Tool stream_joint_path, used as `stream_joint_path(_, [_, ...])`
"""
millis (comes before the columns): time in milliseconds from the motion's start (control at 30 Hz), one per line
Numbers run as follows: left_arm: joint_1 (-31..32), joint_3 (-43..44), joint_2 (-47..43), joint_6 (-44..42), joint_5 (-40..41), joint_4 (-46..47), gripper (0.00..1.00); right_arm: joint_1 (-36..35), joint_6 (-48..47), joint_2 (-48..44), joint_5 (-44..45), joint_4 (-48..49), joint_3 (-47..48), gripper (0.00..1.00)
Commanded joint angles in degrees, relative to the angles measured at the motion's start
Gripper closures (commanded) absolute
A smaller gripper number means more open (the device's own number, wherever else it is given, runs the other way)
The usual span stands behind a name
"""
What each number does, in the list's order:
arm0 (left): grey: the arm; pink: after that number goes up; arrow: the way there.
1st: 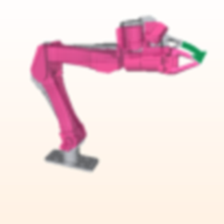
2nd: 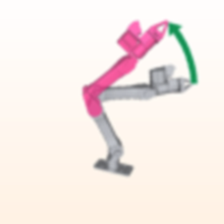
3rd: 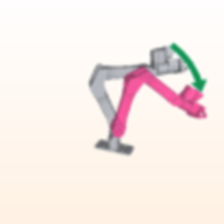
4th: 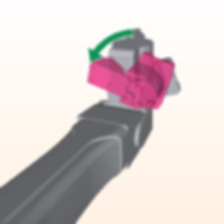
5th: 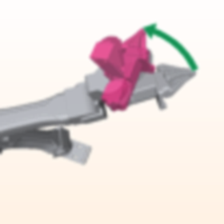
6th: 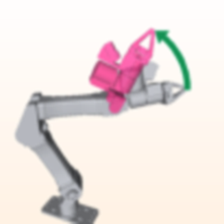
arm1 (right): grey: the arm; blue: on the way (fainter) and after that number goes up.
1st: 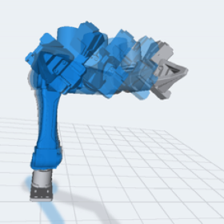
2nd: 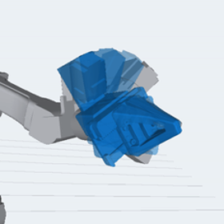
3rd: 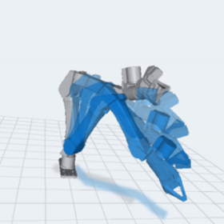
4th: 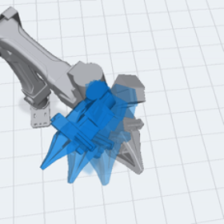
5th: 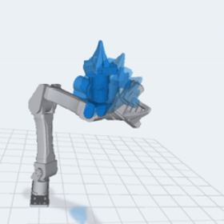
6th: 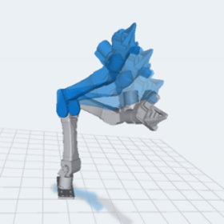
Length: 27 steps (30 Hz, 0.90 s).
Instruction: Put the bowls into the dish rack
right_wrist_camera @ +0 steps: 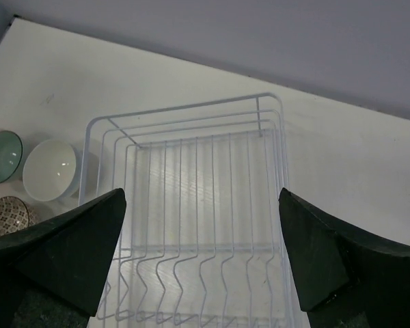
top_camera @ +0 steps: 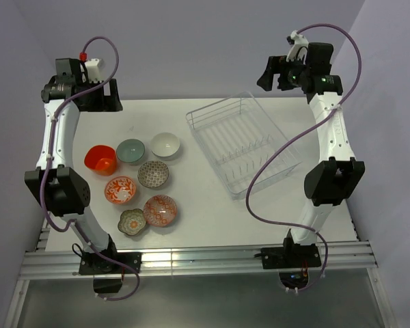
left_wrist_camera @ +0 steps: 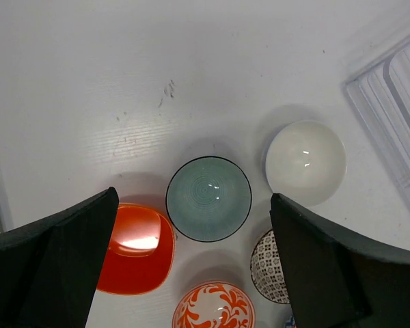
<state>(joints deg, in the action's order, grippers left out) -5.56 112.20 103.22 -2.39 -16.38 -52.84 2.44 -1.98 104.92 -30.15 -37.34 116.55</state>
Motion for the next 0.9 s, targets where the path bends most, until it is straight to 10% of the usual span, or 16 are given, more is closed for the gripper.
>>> stream_joint_path(0, [0.91,0.3,1.11,-2.69,1.44,0.55,0.0,-0.42,-2.32,-2.18,-2.1,-0.8,-0.53,0.0])
stream_joint_path(867, [1.69,-10.42,14.11,-25.2,-2.69,4.49,0.22,-1.82,-5.23,-6.48,-1.14,-3.35,-10.29,0.0])
